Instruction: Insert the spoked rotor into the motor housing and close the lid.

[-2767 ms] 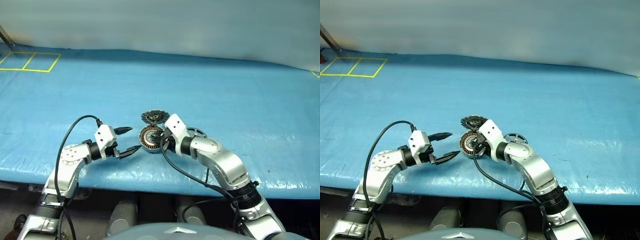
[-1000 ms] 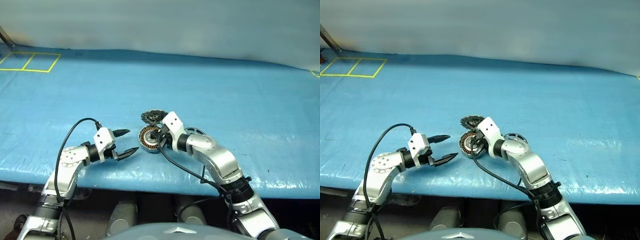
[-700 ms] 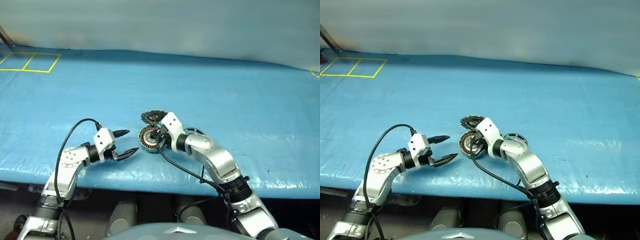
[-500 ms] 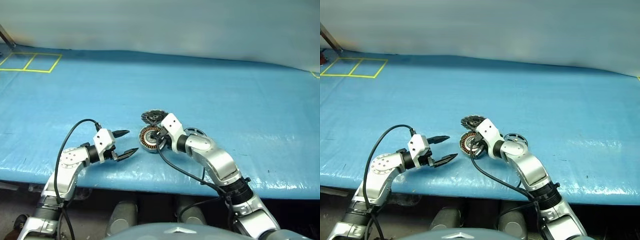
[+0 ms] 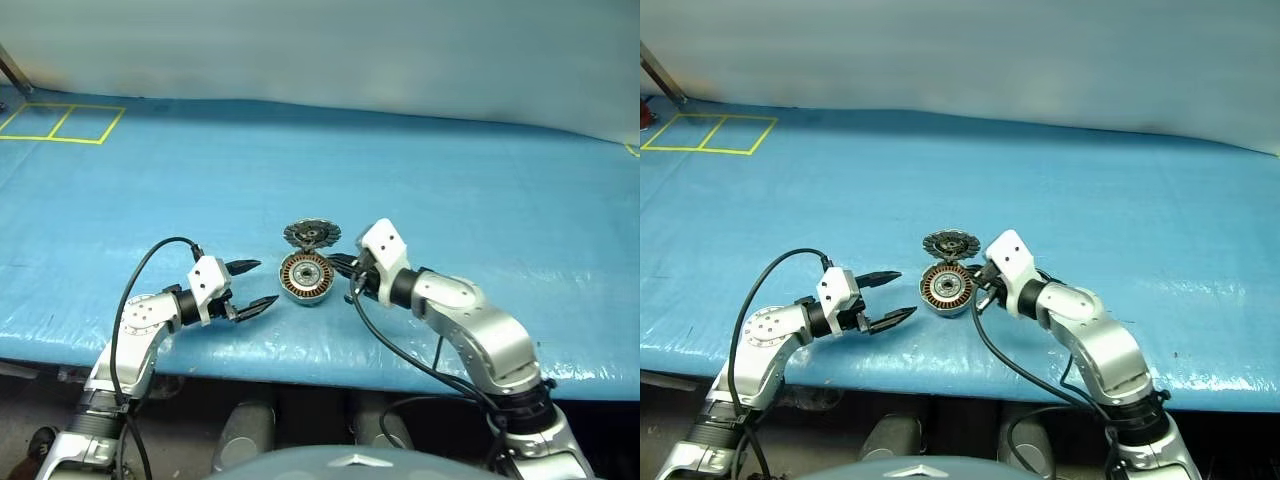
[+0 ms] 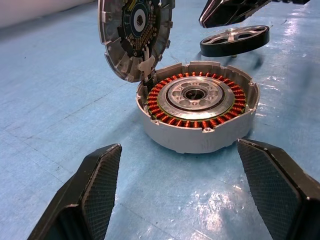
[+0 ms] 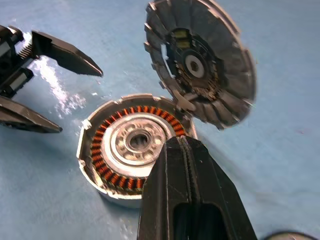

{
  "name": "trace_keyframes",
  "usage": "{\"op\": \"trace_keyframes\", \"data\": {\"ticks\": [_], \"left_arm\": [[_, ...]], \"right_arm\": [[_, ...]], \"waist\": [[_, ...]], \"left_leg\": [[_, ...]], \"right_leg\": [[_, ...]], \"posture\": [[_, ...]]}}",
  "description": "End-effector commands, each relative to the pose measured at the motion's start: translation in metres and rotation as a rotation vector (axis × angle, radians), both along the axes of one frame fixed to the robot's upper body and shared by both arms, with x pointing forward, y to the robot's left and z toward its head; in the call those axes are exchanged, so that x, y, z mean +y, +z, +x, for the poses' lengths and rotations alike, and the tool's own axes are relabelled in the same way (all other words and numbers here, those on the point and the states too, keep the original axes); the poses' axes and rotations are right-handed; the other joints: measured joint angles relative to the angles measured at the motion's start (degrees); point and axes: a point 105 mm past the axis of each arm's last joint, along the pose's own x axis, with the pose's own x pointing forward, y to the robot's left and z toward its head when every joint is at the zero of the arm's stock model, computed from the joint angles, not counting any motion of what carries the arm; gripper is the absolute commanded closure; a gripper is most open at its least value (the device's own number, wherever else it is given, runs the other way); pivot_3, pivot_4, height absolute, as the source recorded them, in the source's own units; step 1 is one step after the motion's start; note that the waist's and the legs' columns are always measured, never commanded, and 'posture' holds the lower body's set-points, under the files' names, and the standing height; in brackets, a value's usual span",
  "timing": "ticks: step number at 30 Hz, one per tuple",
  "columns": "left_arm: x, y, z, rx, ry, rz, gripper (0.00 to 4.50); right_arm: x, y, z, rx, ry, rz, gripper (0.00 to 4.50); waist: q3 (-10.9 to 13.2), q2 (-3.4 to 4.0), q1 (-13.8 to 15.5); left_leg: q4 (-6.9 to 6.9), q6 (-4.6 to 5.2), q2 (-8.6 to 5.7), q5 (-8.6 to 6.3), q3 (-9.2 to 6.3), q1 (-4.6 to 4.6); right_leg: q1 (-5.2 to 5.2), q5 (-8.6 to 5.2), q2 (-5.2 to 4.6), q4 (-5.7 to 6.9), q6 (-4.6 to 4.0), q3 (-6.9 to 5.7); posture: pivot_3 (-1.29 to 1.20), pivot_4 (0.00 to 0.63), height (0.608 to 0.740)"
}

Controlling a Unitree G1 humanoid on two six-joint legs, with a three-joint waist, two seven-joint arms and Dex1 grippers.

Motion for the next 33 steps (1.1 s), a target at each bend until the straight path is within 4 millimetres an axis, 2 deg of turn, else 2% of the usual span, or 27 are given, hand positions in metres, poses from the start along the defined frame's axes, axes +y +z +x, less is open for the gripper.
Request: {"op": "trace_keyframes", "data": {"ticks": [1, 3, 6, 8, 19, 33], "left_arm": [[-0.001, 0.007, 0.002, -0.023, -0.008, -0.021, 0.47], [-0.002, 0.007, 0.003, -0.023, -0.011, -0.024, 0.47], [-0.005, 0.006, 0.003, -0.02, -0.015, -0.027, 0.47], [-0.006, 0.005, 0.004, -0.019, -0.018, -0.029, 0.47], [-0.005, 0.0, 0.001, -0.013, -0.007, -0.024, 0.47], [-0.003, -0.002, 0.001, -0.015, -0.001, -0.004, 0.47]], "right_arm": [[-0.031, 0.015, 0.001, -0.078, -0.107, -0.107, 4.31], [-0.046, 0.018, 0.001, -0.083, -0.162, -0.13, 3.85], [-0.06, 0.022, 0.005, -0.085, -0.234, -0.131, 2.83], [-0.067, 0.017, 0.007, -0.061, -0.259, -0.151, 2.24], [-0.07, -0.015, -0.007, 0.074, -0.27, -0.154, 2.24], [-0.067, -0.032, -0.018, 0.135, -0.286, -0.163, 2.24]], "waist": [[0.0, -0.01, 0.05], [0.0, -0.02, 0.09], [0.0, -0.02, 0.07], [0.01, -0.02, 0.13], [0.01, -0.03, 0.31], [0.01, -0.04, 0.38]], "left_leg": [[0.01, 0.0, 0.0, 0.0, 0.01, 0.0], [0.01, 0.0, 0.01, 0.0, 0.04, 0.0], [0.0, 0.0, 0.02, 0.0, 0.04, -0.01], [0.01, 0.0, 0.02, 0.0, 0.04, -0.01], [0.01, 0.0, 0.01, 0.0, 0.04, -0.05], [0.01, 0.0, 0.02, 0.0, 0.04, -0.04]], "right_leg": [[0.0, 0.0, 0.0, 0.0, 0.0, 0.0], [-0.01, -0.01, -0.01, 0.0, -0.01, 0.0], [-0.02, -0.01, -0.01, 0.0, -0.01, -0.01], [0.0, -0.01, -0.01, -0.01, 0.0, -0.01], [0.0, 0.0, -0.03, -0.05, 0.0, -0.02], [0.01, -0.01, -0.03, -0.04, 0.0, -0.03]], "posture": [[0.0, 0.15, 0.74], [0.0, 0.15, 0.74], [0.0, 0.15, 0.74], [0.0, 0.15, 0.74], [0.0, 0.15, 0.74], [0.0, 0.15, 0.74]]}}
